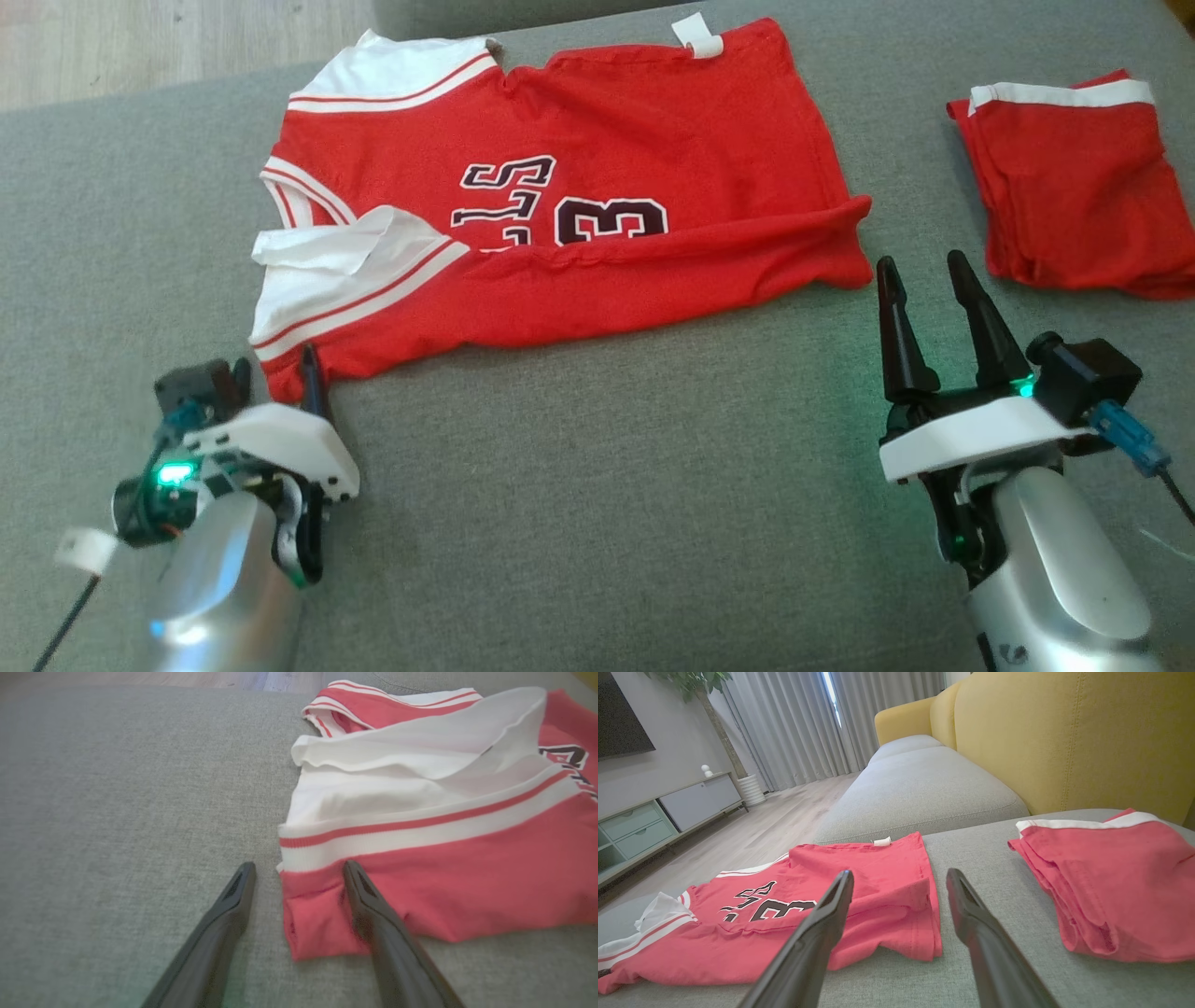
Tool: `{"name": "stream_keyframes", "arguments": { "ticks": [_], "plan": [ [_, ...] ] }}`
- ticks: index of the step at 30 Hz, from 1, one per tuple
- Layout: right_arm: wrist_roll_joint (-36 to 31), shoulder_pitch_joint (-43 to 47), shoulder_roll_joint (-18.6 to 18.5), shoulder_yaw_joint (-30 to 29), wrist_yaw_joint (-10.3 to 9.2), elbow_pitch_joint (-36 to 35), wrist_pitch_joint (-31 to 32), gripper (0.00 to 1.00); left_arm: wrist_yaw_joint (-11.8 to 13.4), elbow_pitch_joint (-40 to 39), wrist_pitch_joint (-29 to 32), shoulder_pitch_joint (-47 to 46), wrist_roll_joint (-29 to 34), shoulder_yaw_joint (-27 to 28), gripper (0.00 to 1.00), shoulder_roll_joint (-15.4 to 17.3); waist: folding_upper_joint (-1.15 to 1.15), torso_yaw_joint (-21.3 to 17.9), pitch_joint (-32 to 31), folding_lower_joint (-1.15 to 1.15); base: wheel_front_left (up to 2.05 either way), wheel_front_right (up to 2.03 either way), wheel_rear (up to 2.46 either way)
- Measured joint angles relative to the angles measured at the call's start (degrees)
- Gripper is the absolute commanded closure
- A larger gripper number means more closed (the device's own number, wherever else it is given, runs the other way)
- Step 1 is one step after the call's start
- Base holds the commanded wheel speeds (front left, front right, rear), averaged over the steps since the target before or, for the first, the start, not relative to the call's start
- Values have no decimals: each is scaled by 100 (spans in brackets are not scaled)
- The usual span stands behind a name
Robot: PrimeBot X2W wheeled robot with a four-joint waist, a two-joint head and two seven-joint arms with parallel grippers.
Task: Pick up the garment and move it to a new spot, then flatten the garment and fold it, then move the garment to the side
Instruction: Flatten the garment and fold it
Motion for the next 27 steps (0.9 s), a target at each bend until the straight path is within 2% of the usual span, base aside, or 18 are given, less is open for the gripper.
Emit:
{"name": "stream_keyframes", "arguments": {
  "ticks": [6, 7, 8, 9, 13, 19, 23, 27],
  "plan": [
    [-2, -102, 1, -26, 0, -46, 0, 0, -216, 309, 305, -328, -3, -97, 0, 11, 0, 17, 69, 0, 0, 0, 0],
    [-2, -115, 4, -24, 0, -62, 0, 0, -230, 357, 346, -380, -37, -100, 34, 11, 0, 18, 72, 0, 0, 0, 0],
    [-2, -118, 10, -23, 0, -71, 0, 0, -269, 389, 396, -417, -68, -104, 76, 11, 0, 18, 72, 0, 0, 0, 0],
    [-2, -118, 12, -23, 0, -78, 0, 0, -302, 424, 430, -452, -93, -111, 100, 12, 0, 19, 71, 0, 0, 0, 0],
    [-2, -118, 22, -24, 0, -85, -1, 0, -435, 502, 432, -509, -133, -148, 100, -1, 0, 32, 37, 0, 0, 0, 0],
    [-30, -116, 20, -108, 0, -74, 37, 0, -517, 426, -197, -422, -177, -151, 100, -11, 0, 105, -41, 0, 0, 0, 0],
    [-278, -143, 22, -361, 0, 218, 432, 0, -664, 75, -701, -383, -137, -257, 100, -14, 0, 202, -98, 0, 0, 0, 0],
    [-474, -353, 89, -650, 0, 624, 972, 0, -722, -352, -957, -383, -38, -359, 100, -51, 0, 327, -140, 0, 0, 0, 0]
  ]
}}
